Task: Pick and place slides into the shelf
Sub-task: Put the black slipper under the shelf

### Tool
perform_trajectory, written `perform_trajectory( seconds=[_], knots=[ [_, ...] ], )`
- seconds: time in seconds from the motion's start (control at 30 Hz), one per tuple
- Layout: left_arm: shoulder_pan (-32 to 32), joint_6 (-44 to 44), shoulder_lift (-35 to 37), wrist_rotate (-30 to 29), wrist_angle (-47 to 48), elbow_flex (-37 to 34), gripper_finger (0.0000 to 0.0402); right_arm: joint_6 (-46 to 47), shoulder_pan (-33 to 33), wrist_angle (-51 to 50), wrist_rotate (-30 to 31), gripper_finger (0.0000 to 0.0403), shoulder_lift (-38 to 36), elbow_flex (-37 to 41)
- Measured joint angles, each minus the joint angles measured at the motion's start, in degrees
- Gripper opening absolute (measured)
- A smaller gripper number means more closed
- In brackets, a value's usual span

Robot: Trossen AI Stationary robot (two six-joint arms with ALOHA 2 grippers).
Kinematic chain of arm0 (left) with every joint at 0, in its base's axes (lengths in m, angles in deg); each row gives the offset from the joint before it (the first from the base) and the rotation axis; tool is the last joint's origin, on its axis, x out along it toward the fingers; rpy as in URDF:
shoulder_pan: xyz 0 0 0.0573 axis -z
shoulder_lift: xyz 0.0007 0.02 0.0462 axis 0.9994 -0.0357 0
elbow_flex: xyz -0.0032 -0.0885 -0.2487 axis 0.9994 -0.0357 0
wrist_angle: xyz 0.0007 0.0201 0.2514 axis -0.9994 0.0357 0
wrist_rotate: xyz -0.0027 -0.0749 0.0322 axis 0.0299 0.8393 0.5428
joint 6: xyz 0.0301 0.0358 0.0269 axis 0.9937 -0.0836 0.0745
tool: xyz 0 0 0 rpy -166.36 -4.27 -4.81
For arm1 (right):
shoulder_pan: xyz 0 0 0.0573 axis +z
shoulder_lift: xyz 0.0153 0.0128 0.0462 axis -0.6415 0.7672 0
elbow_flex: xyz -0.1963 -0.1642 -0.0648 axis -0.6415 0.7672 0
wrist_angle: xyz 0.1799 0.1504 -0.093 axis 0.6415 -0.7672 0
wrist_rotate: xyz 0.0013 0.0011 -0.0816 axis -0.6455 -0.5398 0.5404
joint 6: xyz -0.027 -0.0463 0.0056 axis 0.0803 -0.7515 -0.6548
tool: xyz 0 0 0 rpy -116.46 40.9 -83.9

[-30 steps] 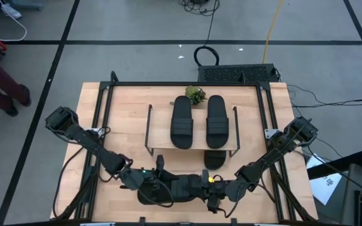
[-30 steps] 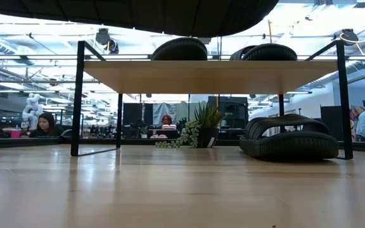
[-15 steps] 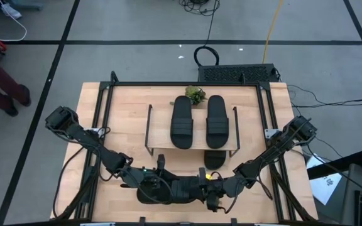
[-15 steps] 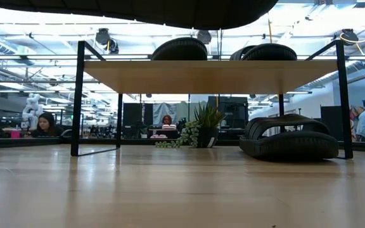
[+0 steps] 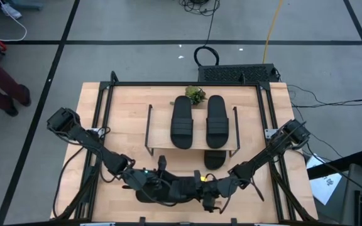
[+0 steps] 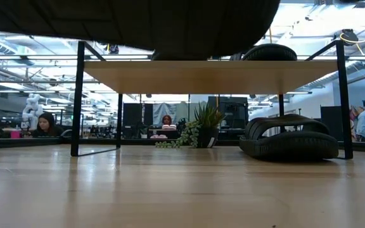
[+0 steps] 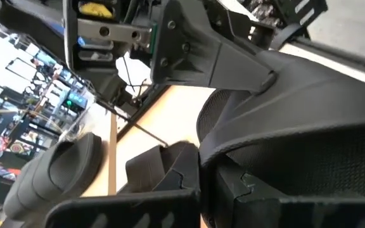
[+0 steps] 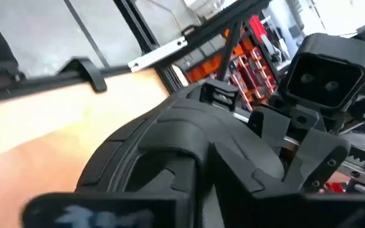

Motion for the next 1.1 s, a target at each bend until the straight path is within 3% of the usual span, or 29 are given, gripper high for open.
perform_trajectory(
  seconds=[0.1,0.3,0.5,0.77,0.93,1.1],
  knots=[
    [0.21,-0.61,0.0,-0.85,1.85,0.0,0.0002,-0.44,0.01,-0.37,1.12,0.0009,0.15,0.0],
    [1.62,-1.38,-0.02,-3.98,4.24,0.18,0.0037,-1.18,1.64,-2.55,9.1,0.0004,-0.76,-0.45],
    [4.7,-0.83,0.72,-11.27,3.92,0.26,0.0079,2.57,2.7,-8.61,11.55,0.0002,-1.74,-1.97],
    [7.82,-0.17,2.1,-13.54,4.34,0.26,0.0106,3.28,5.68,-11.2,16.69,0.0001,-1.72,-1.76],
    [11.08,2.4,3.41,-21.43,4.33,0.36,0.0108,5.14,7.78,-14.79,22.4,0.0001,-1.52,-1.72],
    [15.06,1.98,4.24,-34.66,4.5,0.35,0.0108,11.02,9.96,-25.37,30.14,0.0001,-1.55,-4.93]
  ],
)
